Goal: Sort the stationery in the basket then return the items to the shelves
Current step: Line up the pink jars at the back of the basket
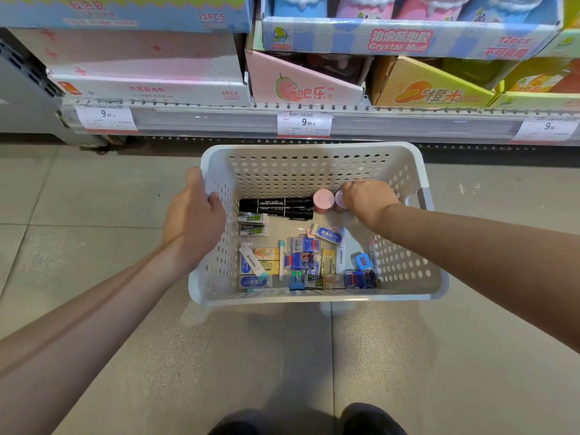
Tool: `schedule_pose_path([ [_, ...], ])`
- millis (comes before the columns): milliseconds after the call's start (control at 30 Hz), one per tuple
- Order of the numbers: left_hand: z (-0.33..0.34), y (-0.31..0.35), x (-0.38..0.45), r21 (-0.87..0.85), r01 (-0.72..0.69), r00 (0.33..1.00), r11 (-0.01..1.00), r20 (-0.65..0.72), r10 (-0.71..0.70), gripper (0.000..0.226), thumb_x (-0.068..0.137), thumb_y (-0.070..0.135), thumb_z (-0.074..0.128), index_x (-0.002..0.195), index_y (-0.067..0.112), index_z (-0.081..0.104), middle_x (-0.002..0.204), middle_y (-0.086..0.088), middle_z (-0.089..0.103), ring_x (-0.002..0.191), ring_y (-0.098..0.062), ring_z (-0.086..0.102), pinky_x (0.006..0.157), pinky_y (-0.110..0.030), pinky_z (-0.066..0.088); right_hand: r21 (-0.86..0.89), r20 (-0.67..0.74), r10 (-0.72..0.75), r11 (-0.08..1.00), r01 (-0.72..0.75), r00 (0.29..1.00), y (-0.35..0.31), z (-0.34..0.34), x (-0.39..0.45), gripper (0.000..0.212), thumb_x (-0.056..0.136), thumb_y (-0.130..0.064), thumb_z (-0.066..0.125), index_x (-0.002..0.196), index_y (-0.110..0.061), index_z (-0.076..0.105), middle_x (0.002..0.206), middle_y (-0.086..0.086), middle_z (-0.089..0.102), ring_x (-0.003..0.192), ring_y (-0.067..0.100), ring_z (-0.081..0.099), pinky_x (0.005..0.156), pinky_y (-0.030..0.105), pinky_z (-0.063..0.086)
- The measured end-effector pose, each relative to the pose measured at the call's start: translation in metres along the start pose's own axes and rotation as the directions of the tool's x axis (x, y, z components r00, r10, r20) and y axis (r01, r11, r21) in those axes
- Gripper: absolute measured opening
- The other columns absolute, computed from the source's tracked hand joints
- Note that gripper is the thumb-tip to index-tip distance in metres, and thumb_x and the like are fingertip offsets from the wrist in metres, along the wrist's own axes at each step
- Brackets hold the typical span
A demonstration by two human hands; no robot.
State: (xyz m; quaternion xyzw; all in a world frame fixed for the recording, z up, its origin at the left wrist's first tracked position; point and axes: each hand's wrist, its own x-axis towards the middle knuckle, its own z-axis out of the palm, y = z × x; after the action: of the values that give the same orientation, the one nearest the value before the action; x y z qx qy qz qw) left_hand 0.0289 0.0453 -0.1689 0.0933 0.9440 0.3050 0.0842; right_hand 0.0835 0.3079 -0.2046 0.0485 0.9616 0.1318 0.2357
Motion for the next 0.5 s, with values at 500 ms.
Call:
schedule_pose_path([
  [500,0.0,0.001,0.0,0.009,0.0,1.0,1.0,-0.002,0.0,0.009,0.099,0.011,0.038,0.1,0.01,0.029,0.059,-0.007,0.045,0.048,-0.025,0.045,0.046,-0.035,0.038,-0.023,0.129,0.015,1.0,-0.013,0.992,0.0,-0.021,-0.012,0.041,0.092,-0.002,0.052,0.131,-0.003,0.043,0.127,0.014,0.052,0.113,0.03,0.057,0.085,0.035,0.051],
])
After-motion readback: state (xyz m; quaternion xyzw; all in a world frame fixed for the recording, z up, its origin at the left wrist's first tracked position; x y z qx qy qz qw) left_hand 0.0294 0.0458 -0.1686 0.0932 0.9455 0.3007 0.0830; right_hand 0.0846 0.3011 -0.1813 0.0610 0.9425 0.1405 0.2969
